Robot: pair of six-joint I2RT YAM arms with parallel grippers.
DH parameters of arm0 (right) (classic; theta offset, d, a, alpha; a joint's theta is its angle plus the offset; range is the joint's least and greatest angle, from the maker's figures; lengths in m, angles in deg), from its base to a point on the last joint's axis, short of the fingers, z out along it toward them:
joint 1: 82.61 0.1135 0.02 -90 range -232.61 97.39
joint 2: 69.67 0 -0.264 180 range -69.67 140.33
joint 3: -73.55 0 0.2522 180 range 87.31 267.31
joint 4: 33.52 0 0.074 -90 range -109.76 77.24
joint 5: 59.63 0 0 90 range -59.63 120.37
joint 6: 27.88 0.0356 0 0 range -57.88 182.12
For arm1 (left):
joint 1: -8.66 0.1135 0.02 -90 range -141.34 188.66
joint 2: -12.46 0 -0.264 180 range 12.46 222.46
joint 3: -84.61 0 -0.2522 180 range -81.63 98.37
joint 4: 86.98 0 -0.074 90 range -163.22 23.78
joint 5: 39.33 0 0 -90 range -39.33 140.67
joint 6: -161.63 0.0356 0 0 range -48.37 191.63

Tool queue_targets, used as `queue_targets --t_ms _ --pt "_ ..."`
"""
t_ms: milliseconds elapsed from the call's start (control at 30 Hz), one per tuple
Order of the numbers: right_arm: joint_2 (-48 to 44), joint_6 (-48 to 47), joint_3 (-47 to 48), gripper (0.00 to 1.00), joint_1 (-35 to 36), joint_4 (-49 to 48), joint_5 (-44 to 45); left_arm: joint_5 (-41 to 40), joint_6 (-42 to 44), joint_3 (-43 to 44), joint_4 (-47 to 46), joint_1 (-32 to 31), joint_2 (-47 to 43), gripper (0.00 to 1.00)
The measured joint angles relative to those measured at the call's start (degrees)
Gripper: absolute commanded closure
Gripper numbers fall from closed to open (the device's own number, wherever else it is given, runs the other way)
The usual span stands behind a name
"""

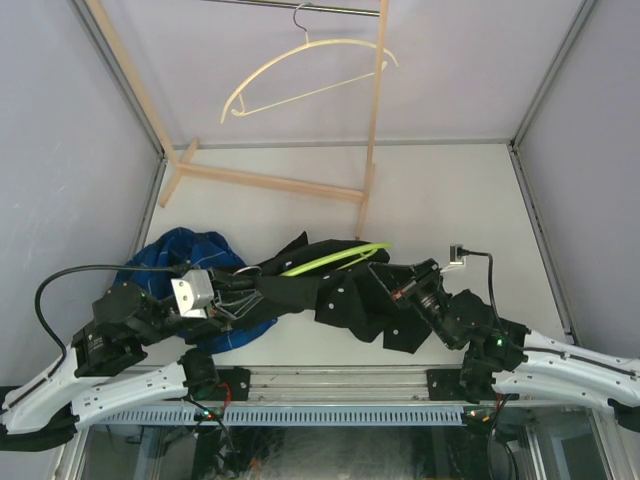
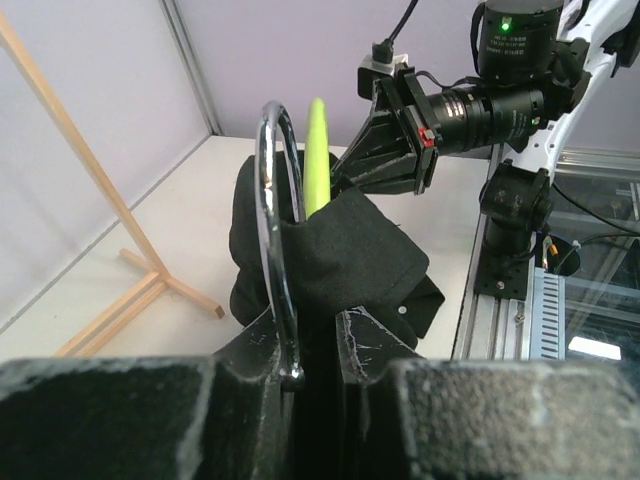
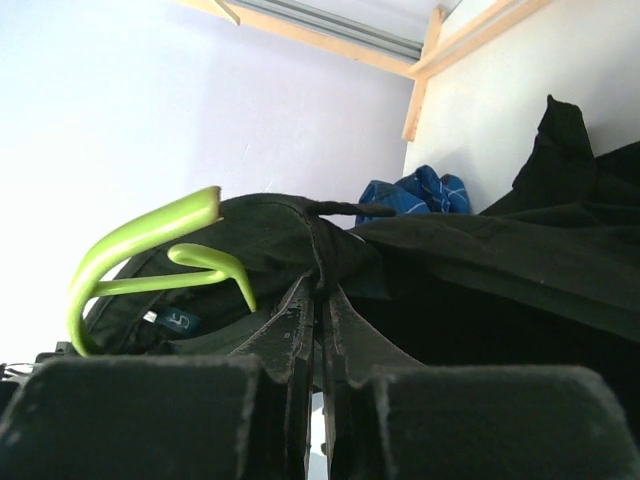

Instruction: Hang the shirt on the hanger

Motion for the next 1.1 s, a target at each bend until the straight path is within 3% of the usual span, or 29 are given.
queue_targets --t_ms 1100 --pt "-1.62 -20.59 7.30 1.00 -7.80 15.52 -6.75 -0.24 0.00 -0.81 1.73 0.00 0.31 1.00"
